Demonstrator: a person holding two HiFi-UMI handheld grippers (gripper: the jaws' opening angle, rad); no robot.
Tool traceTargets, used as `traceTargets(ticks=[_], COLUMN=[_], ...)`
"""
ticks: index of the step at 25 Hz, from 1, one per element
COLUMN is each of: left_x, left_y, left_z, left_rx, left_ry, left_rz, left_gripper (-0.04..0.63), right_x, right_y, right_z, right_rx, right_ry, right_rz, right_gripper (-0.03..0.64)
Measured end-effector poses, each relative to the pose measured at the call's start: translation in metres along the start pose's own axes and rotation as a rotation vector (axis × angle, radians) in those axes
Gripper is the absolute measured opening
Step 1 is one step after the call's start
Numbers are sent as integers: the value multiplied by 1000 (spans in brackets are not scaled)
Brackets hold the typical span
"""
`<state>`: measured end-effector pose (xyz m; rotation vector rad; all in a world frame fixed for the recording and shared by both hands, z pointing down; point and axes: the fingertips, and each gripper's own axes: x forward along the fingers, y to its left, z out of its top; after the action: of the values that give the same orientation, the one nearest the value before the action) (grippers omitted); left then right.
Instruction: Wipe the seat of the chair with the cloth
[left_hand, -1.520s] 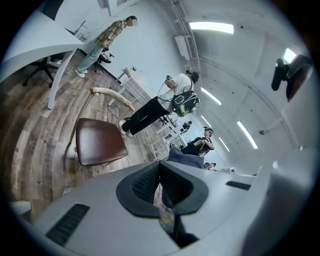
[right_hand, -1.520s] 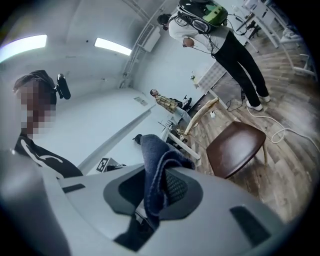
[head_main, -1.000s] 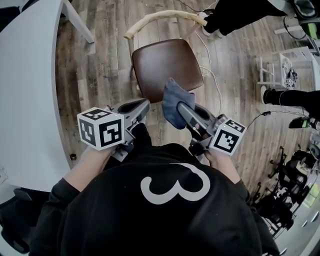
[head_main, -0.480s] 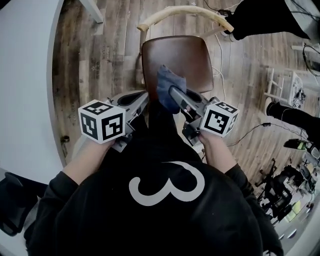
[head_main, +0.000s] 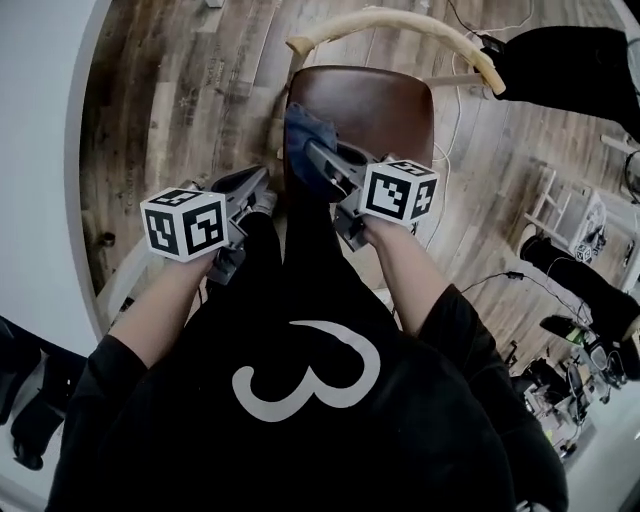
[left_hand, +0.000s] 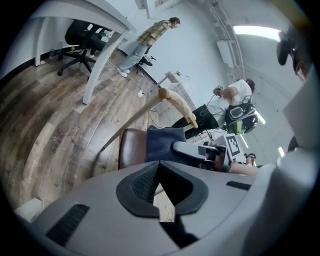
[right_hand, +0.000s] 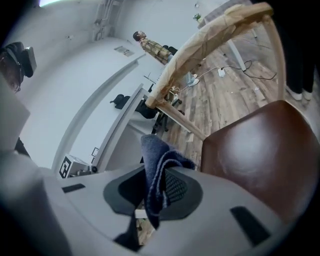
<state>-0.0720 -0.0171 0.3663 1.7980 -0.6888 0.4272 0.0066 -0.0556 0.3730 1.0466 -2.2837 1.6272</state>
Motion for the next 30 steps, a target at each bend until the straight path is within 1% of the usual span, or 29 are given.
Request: traceTargets(ticks=[2,4,8,12,16,19,23,26,30], left_x=[7,14,21,23,29,33,40,43,47], left_y=[16,26,35,42,44,45,47,49,52], left_z=[3,7,11,13,11,7,6,7,3], left_rx=[-59,-99,-119,-147,-168,-174,-175,-190,-198], left_ry=[-19,-32,-43,-53,-54,-43,-37,-43,-34], left_rz=[31,57,89,109,115,115,110,111,109], left_gripper=[12,12,12,12,12,12,12,12,12], right_x=[23,43,66,83,98,109,122,127,129], right_y=[-9,-17,-29,-48,-69,-82,-97,-111,-132], right_z=[5,8,18,29,34,31,21,16,9], right_rx=[-10,-7,12,46,56,48,-23,-81,-94], right_ry=[24,46,53,31,33,60,122,159,177], right_rz=[21,37,44,22,-9,-30,-74,-126,-199], right_gripper=[55,55,55,55,55,55,55,55,55])
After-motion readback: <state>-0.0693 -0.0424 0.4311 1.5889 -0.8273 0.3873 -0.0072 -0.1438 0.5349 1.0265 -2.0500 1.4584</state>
